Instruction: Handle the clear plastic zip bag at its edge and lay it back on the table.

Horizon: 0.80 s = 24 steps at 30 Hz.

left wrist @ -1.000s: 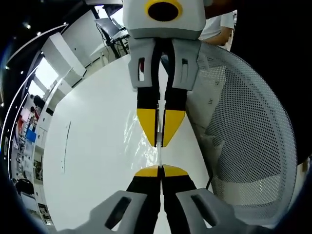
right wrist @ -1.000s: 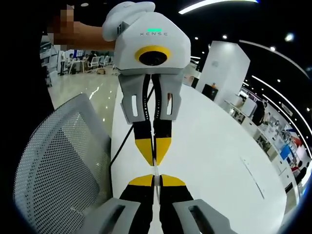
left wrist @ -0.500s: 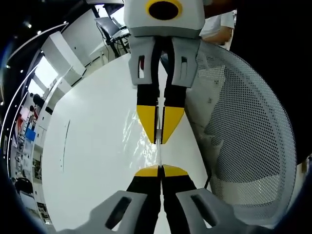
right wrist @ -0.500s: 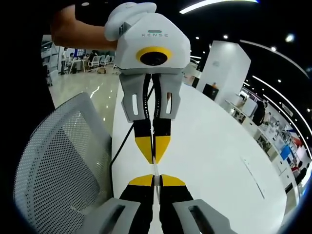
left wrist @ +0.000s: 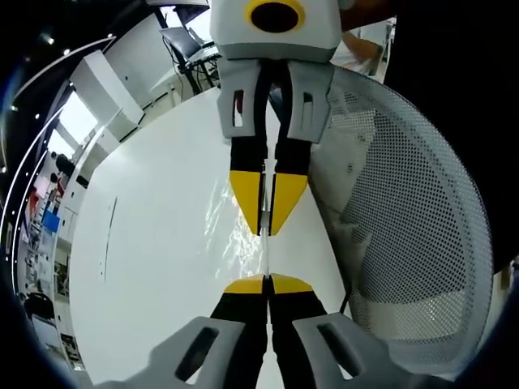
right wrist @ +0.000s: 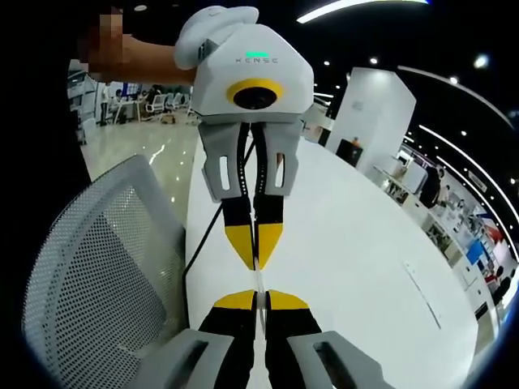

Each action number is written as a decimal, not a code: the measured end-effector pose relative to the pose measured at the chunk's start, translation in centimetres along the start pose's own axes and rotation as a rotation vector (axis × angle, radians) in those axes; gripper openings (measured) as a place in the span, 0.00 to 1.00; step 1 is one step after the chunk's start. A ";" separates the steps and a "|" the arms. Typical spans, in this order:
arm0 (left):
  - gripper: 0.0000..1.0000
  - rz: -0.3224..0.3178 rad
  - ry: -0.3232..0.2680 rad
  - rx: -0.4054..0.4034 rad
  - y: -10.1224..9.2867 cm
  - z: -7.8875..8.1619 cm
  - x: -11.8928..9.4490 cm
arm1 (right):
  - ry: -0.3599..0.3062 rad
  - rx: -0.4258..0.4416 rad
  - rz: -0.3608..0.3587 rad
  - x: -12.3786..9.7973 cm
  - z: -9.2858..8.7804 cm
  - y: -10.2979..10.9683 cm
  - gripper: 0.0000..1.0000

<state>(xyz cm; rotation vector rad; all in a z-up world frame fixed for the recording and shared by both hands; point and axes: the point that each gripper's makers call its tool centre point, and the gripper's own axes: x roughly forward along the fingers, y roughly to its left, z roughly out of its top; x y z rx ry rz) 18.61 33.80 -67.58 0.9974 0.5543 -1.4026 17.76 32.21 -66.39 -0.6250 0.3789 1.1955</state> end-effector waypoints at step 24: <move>0.00 0.005 0.000 -0.007 0.2 -0.4 -0.2 | 0.002 0.009 -0.004 -0.2 -0.2 -0.1 0.00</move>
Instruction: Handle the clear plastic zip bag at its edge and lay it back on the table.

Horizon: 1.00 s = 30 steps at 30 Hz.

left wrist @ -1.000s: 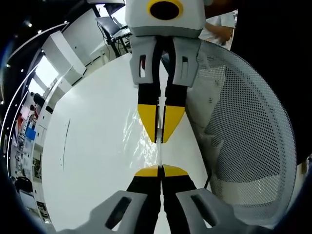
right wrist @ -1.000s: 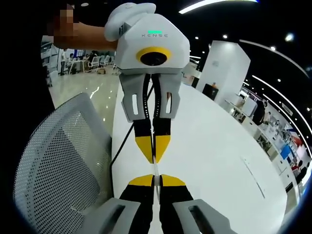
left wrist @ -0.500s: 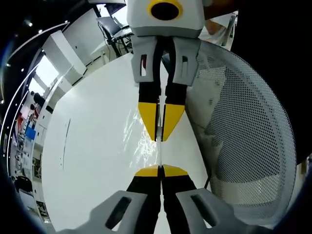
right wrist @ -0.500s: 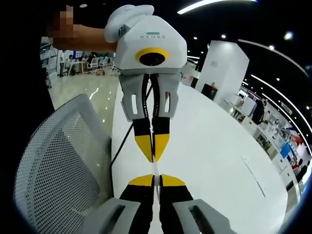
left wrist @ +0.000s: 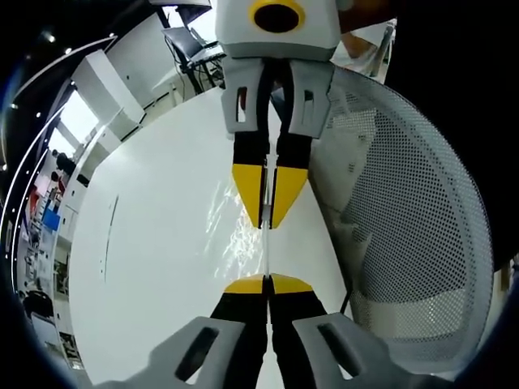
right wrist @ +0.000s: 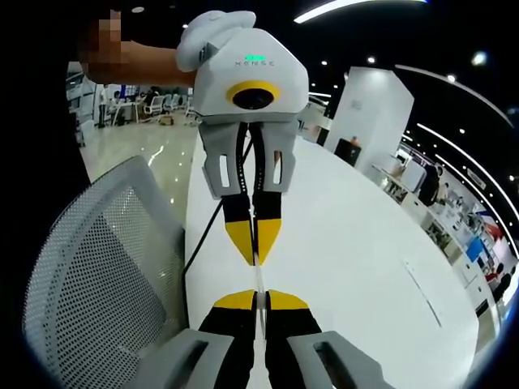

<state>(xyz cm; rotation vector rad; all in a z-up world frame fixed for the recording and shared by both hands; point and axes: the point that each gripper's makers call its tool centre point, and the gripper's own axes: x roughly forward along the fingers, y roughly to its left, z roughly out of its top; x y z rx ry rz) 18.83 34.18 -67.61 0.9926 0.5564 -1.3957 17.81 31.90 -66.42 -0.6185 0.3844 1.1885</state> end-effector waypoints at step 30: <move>0.00 0.007 0.002 -0.001 0.0 -0.2 -0.5 | 0.000 0.006 -0.009 -0.5 -0.1 0.0 0.00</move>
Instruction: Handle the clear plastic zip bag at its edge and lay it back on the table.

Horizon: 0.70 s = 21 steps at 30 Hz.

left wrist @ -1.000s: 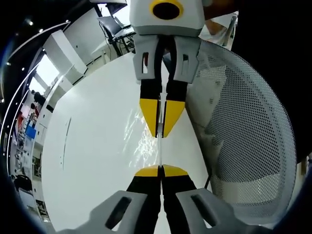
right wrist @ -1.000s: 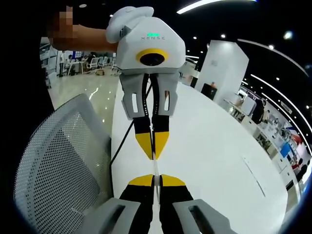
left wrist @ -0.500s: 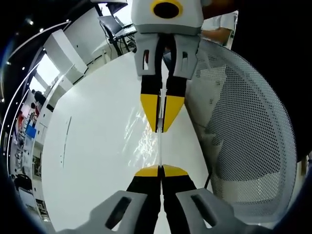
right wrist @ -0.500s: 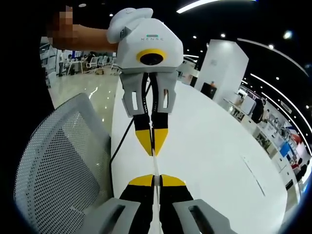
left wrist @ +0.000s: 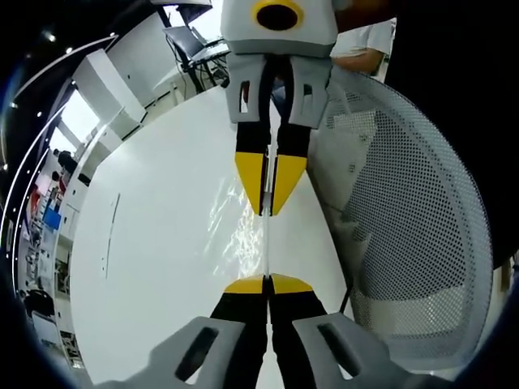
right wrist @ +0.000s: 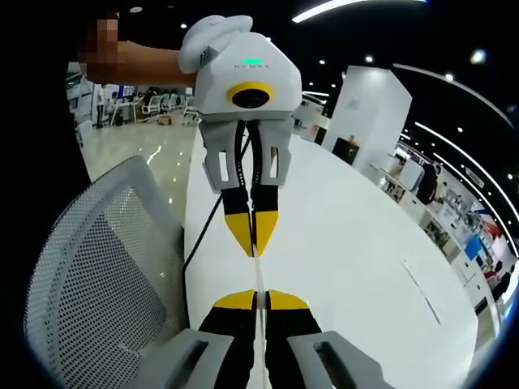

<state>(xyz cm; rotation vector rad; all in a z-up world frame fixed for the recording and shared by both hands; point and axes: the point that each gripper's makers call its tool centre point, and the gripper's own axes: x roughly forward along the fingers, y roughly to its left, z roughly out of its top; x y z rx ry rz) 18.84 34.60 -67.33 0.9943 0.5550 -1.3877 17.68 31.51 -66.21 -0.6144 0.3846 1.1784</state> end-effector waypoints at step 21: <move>0.00 0.000 -0.004 -0.013 0.0 -0.5 0.0 | 0.005 0.009 0.003 0.0 -0.2 0.1 0.00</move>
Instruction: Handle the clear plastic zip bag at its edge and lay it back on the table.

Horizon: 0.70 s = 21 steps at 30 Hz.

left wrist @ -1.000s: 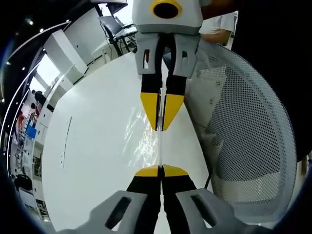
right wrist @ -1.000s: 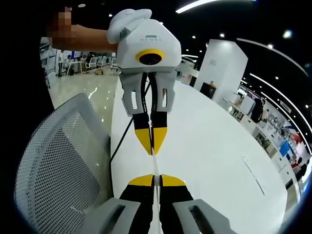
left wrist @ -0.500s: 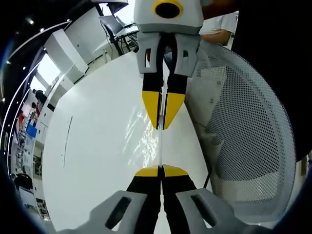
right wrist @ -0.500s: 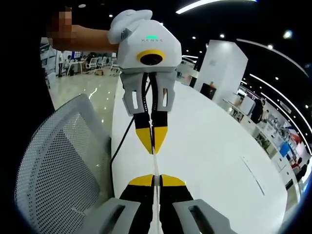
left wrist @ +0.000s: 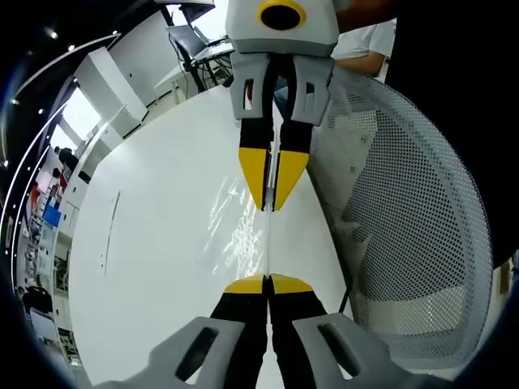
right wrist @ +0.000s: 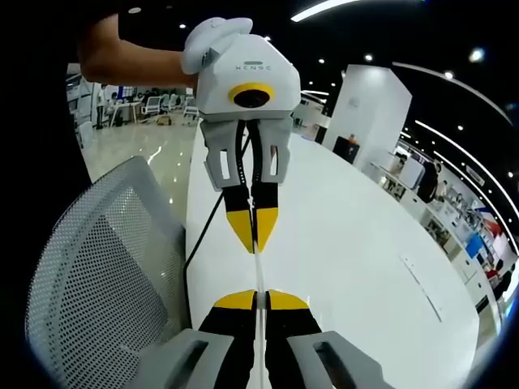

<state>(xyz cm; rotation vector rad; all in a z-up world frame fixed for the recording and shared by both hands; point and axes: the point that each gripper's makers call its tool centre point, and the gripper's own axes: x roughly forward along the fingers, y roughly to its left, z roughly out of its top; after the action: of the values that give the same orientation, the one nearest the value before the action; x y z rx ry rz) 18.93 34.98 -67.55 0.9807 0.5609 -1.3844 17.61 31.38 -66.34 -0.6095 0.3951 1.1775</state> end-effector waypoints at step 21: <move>0.00 -0.002 -0.007 -0.007 0.4 -0.1 0.1 | 0.001 0.014 -0.014 -0.2 -0.2 -0.3 0.00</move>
<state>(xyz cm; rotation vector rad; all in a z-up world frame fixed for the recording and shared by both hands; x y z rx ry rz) 19.34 35.01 -67.58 0.9695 0.5617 -1.3860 17.86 31.00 -66.26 -0.5997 0.3993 1.1601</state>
